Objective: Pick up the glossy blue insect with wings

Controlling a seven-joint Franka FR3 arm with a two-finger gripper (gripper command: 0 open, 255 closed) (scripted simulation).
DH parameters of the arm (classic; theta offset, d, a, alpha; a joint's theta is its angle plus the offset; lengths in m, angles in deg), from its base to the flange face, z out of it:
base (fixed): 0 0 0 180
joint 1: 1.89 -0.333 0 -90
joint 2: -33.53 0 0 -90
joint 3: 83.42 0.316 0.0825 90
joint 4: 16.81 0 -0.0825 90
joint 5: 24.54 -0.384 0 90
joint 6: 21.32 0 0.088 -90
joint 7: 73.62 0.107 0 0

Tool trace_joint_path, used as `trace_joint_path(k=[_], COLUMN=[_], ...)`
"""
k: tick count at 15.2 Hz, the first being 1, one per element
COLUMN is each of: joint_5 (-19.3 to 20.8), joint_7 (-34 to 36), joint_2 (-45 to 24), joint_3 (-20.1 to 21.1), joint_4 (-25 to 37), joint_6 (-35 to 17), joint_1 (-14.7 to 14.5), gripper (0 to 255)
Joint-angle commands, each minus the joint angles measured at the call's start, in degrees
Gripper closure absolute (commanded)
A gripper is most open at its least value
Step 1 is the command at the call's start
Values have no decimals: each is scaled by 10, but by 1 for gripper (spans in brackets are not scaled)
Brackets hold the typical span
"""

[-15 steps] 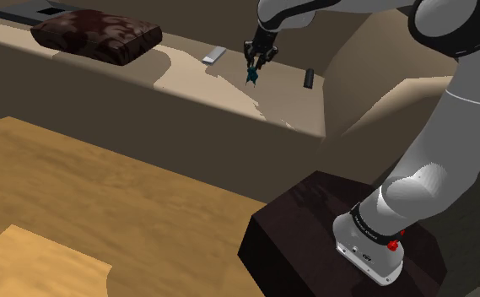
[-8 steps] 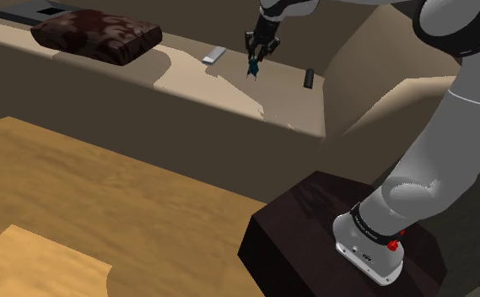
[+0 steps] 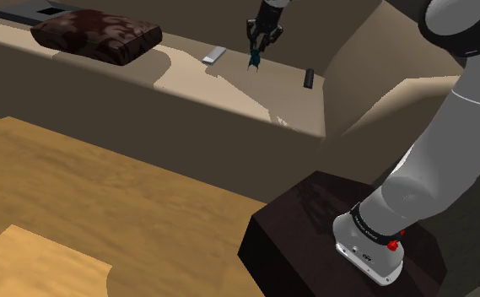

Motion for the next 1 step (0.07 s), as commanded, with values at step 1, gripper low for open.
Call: trace_joint_path(k=[1], joint_5=[0], joint_7=[0], joint_2=[0], joint_3=[0], joint_4=[4], joint_6=[4], joint_1=[0], gripper=[255])
